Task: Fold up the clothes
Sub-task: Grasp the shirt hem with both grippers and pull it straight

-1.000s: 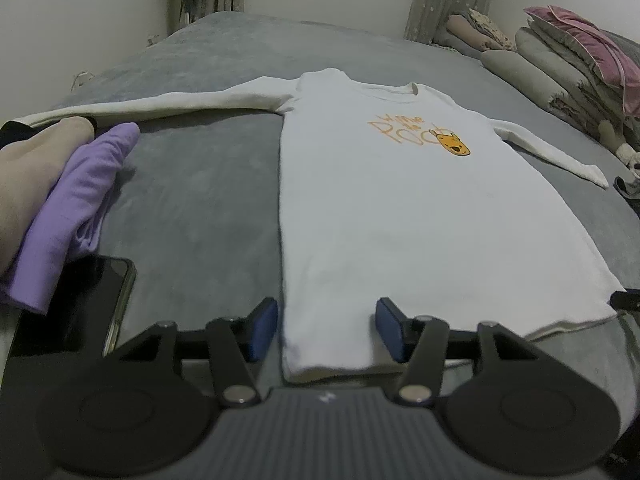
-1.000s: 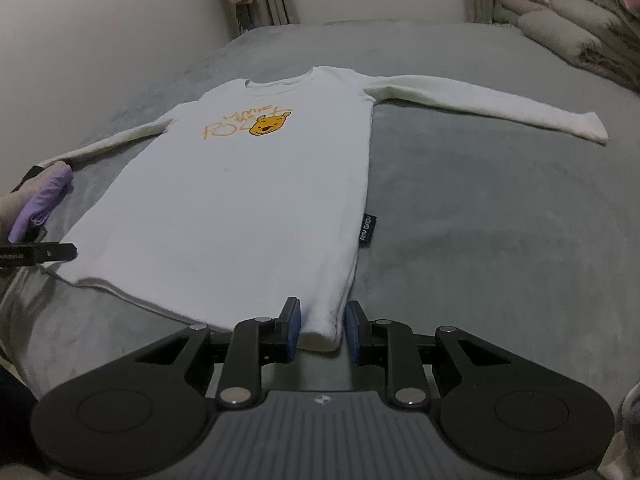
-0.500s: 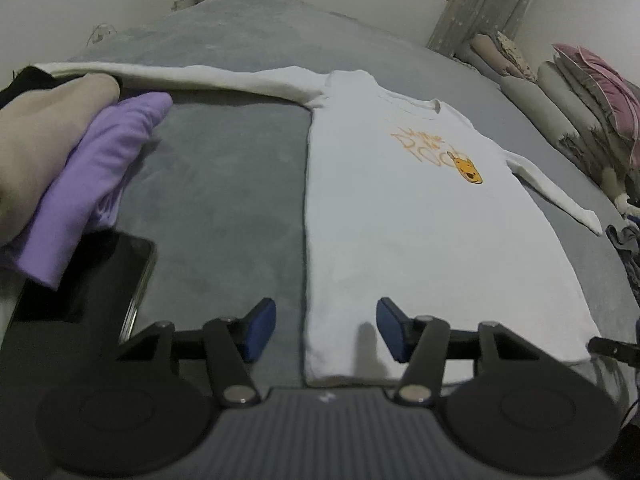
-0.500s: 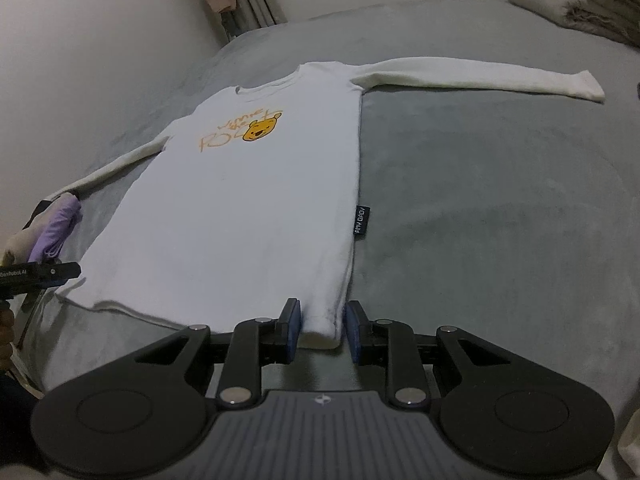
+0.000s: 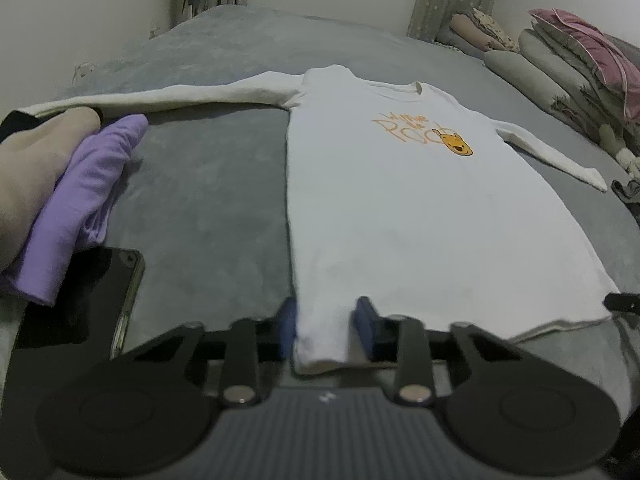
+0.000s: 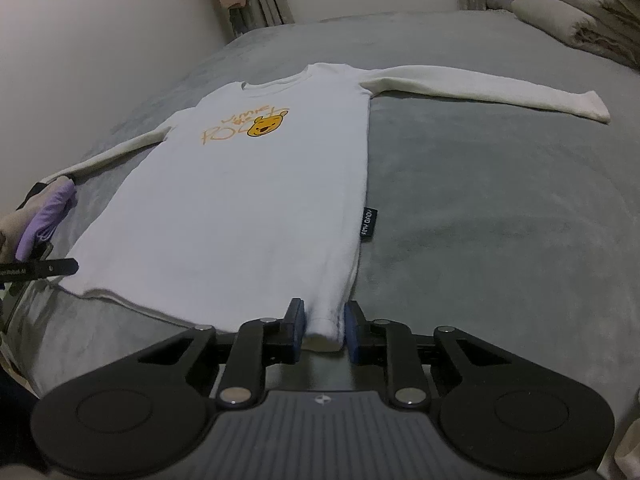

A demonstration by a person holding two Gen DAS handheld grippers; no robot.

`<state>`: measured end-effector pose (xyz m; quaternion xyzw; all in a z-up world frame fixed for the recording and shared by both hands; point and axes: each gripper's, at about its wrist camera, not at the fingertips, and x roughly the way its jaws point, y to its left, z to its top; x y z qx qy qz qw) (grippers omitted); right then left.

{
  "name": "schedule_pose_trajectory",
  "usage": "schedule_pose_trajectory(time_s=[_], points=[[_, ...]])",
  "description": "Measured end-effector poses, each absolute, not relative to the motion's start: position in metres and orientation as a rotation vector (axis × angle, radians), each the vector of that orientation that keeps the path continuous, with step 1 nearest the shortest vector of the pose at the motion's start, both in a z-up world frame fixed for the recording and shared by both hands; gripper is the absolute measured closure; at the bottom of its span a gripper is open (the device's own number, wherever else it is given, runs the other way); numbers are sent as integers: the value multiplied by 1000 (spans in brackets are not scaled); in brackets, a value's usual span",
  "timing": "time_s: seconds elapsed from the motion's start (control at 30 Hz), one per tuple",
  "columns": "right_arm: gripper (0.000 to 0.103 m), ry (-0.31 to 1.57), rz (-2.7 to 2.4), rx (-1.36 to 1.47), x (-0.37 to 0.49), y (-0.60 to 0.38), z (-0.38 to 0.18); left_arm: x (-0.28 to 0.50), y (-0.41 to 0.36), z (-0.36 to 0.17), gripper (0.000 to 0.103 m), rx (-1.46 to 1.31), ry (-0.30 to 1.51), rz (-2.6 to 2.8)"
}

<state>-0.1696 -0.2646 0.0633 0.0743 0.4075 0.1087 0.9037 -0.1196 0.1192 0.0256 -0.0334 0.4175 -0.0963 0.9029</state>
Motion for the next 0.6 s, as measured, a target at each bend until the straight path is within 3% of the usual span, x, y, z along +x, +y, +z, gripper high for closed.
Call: schedule_pose_trajectory(time_s=[0.17,0.6], points=[[94,830,229,148,-172,-264,66,-120,127,31,93,-88,860,-203],[96,786,248,133,-179,-267,84,-126,137,42,97,-103,827,-206]])
